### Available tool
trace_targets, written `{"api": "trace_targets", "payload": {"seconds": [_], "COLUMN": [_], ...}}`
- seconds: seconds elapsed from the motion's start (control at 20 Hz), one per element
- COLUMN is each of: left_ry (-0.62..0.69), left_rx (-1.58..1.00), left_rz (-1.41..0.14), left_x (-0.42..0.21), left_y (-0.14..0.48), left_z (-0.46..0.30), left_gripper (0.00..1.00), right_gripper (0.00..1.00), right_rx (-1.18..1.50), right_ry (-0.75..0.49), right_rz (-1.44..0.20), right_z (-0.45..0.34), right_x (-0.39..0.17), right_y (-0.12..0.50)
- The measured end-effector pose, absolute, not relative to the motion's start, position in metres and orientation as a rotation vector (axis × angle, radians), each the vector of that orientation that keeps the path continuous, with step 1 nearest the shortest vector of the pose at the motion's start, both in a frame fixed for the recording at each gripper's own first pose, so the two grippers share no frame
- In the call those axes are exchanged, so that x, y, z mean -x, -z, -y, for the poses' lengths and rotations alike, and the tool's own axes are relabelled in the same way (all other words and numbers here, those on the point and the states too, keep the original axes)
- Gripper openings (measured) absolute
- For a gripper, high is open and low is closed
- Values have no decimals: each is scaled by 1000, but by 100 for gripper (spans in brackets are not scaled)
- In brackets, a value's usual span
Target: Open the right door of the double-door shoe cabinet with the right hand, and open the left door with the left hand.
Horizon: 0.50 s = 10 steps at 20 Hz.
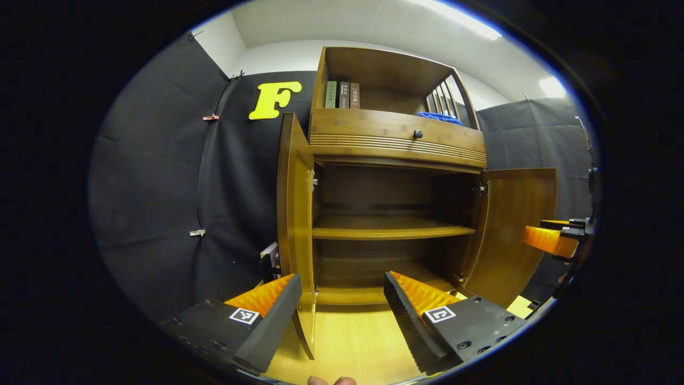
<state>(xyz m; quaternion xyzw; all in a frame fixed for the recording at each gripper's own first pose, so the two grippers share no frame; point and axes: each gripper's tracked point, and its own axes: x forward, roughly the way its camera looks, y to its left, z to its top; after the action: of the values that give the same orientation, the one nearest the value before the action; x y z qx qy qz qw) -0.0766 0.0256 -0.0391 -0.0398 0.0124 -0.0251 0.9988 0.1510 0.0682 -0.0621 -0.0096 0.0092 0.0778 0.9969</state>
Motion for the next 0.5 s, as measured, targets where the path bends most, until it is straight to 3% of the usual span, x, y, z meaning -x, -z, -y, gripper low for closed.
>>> {"api": "trace_targets", "payload": {"seconds": [0.15, 0.2, 0.25, 0.4, 0.45, 0.5], "left_ry": [50, 49, 50, 48, 48, 47], "left_rx": [70, 67, 65, 68, 64, 58], "left_rz": [-21, -21, -21, -23, -23, -24], "left_x": [80, 81, 81, 83, 84, 84], "left_y": [37, 37, 37, 38, 37, 38], "left_z": [-24, -25, -24, -22, -21, -21], "left_gripper": [96, 96, 96, 96, 96, 96], "right_gripper": [98, 92, 98, 98, 92, 98], "right_rx": [14, 14, 16, 20, 20, 20], "right_ry": [-156, -155, -155, -153, -147, -142], "right_rz": [-14, -12, -10, -3, 2, 9], "right_z": [-68, -68, -68, -67, -65, -63], "right_x": [-150, -150, -150, -150, -150, -151], "right_y": [61, 61, 60, 59, 57, 56]}}
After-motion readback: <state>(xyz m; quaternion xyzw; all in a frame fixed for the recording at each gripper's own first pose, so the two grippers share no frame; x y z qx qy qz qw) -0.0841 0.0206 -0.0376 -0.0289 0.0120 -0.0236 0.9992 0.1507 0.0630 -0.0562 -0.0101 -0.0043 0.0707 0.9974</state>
